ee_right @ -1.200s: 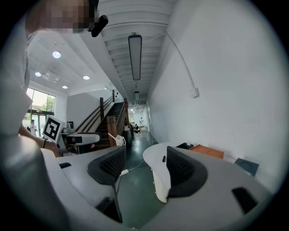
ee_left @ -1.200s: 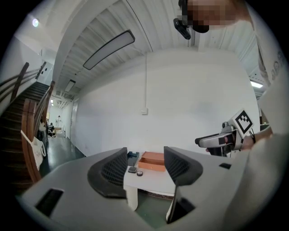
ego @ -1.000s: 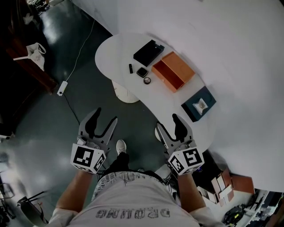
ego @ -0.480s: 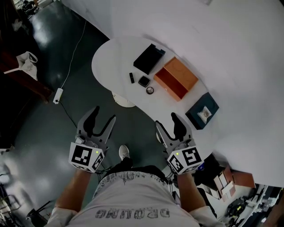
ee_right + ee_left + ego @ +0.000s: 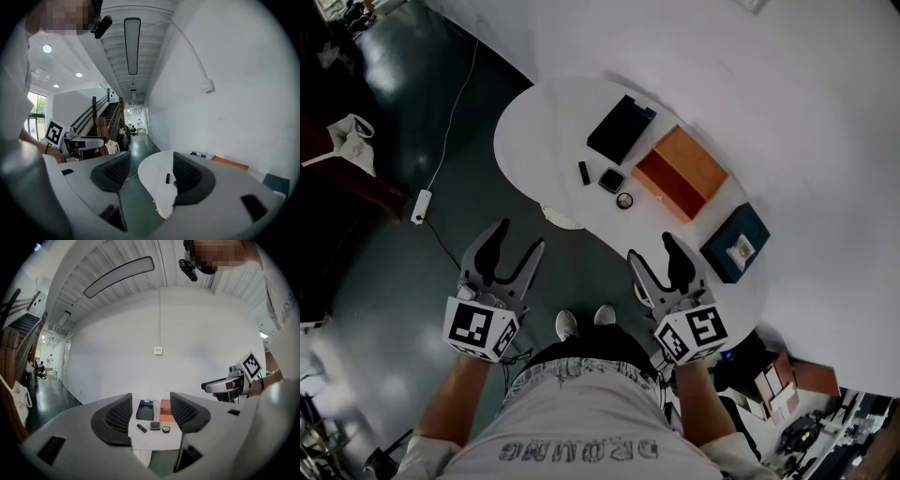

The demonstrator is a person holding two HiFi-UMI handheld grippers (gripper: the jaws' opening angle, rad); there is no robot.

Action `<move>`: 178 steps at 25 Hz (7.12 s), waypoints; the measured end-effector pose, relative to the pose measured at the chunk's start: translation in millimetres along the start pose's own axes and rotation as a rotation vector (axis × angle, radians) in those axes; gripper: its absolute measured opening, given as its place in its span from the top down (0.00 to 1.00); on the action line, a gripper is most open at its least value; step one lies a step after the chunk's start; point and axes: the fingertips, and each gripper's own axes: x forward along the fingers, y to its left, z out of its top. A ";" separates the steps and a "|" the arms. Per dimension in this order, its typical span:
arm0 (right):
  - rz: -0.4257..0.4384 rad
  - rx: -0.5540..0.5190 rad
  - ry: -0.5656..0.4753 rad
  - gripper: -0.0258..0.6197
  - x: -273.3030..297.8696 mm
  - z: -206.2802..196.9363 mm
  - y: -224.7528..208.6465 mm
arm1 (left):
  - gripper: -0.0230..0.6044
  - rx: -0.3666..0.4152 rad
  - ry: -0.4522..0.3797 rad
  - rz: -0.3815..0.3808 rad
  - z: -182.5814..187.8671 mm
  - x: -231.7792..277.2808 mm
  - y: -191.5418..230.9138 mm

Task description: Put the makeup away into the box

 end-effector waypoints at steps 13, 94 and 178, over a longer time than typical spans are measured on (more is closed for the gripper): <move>0.023 -0.009 0.004 0.52 54.9 10.7 -36.6 | 0.54 -0.010 0.013 0.003 -4.3 57.4 21.8; 0.039 -0.213 0.713 0.40 279.6 -220.4 -146.4 | 0.54 -0.160 0.313 -0.282 -149.0 258.1 122.7; -0.184 -0.127 0.803 0.45 215.5 -143.3 -232.1 | 0.54 -0.068 0.277 -0.520 -89.9 327.3 36.3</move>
